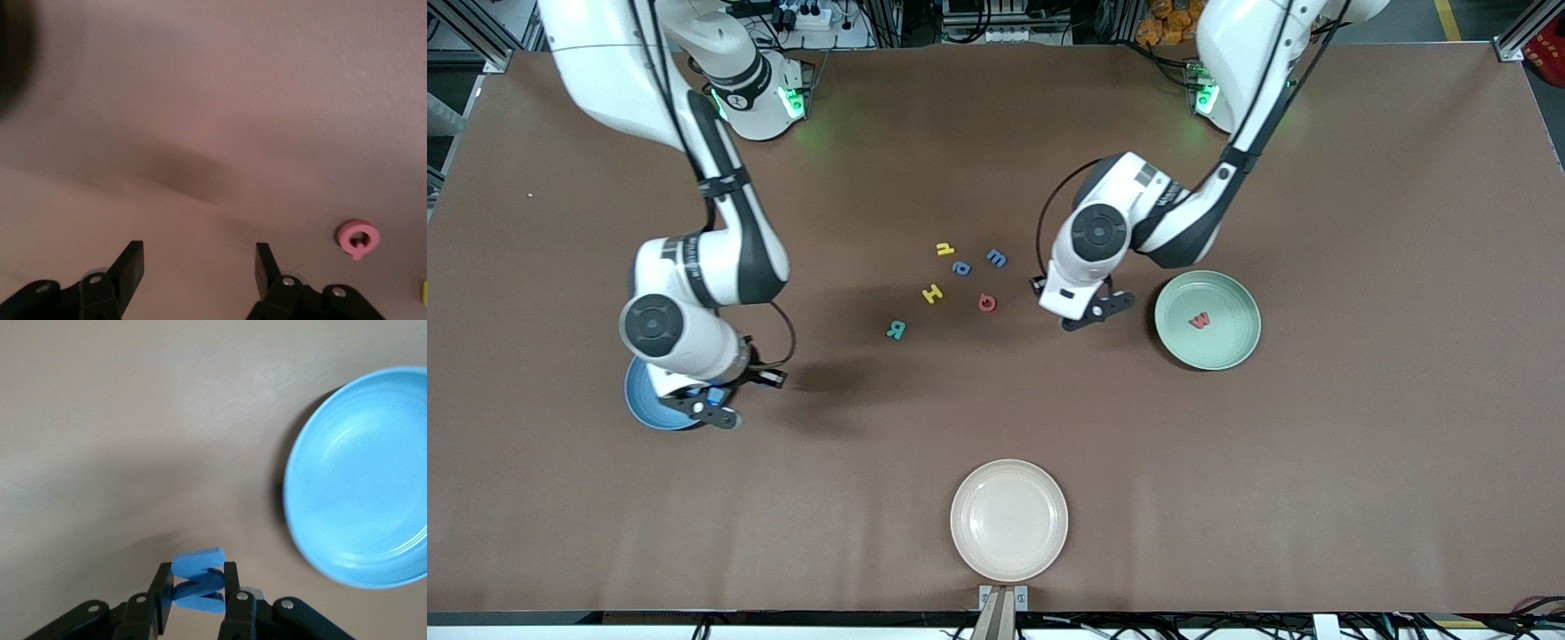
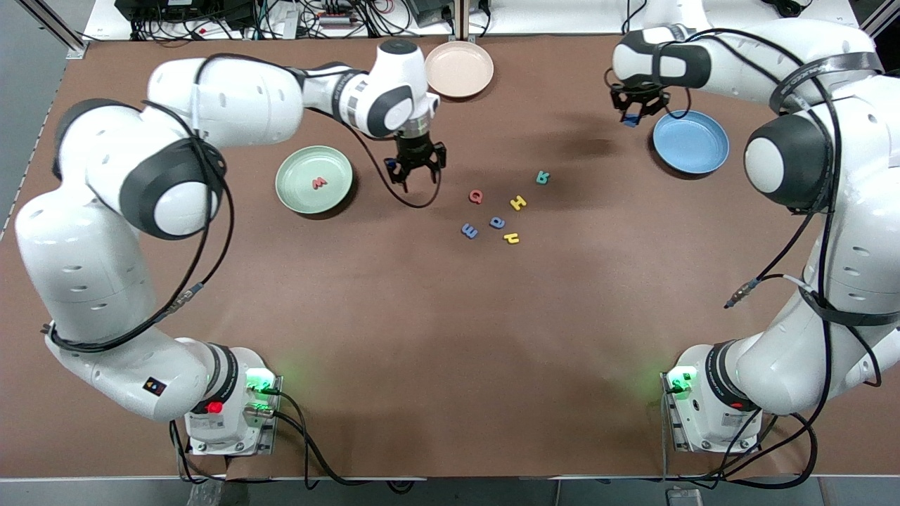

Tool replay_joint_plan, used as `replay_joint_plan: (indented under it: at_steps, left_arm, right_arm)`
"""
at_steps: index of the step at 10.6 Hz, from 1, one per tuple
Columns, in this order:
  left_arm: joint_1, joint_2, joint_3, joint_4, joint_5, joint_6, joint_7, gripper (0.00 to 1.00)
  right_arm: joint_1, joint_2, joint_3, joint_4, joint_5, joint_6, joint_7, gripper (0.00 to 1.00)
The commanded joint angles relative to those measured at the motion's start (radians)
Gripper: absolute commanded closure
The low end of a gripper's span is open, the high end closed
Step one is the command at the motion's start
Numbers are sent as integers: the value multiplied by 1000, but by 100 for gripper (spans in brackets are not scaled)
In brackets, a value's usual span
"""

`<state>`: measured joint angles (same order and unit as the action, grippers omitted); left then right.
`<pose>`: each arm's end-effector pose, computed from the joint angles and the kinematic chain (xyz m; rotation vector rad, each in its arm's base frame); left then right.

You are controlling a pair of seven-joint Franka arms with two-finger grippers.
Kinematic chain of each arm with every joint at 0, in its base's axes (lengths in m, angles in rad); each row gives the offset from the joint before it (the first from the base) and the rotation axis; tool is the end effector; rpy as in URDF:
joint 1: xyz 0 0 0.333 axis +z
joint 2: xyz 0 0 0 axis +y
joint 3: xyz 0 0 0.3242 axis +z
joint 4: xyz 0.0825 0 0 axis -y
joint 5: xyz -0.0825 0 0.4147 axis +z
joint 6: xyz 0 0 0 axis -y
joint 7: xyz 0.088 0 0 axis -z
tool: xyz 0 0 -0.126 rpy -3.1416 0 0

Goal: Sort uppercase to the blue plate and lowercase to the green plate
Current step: 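Drop the blue M on the blue plate while the left gripper reaches letters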

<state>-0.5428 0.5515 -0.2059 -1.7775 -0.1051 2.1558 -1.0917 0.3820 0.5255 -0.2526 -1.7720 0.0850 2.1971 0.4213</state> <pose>0.4873 -0.4520 0.2092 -3.0313 -0.6611 0.3935 0.6677 0.1010 0.2338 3.0214 -0.4831 -0.0957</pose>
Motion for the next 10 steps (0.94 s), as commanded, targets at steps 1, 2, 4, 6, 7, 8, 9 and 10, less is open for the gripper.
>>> replay_joint_plan:
  at_steps: [1, 2, 4, 6, 7, 8, 9, 10]
  left_arm:
    - [-37, 42, 19, 52, -83, -19, -89, 25]
    - [-43, 56, 20, 52, -131, -19, -126, 25]
    - [-54, 70, 22, 52, -159, -19, -206, 25]
    - [-52, 67, 20, 52, -208, -17, -301, 25]
    - [-54, 67, 20, 56, -250, -16, -329, 25]
    - [-63, 73, 20, 85, -272, -13, -364, 25]
    - [-80, 96, 20, 111, -272, -13, -391, 25]
    - [-94, 111, 23, 128, -272, -7, -396, 26]
  right_arm:
    - [-84, -35, 10, -37, -21, 9, -149, 100]
    - [-122, -33, 10, -35, -21, 9, -214, 100]
    - [-191, -25, 12, -30, -22, 16, -329, 100]
    - [-222, -24, 12, -33, -21, 12, -383, 80]
    - [-222, -24, 12, -35, -19, 9, -381, 1]
    - [-219, -24, 12, -35, -19, 4, -383, 0]
    - [-219, -24, 13, -35, -19, 3, -383, 0]
    - [-218, -24, 13, -35, -19, 3, -383, 0]
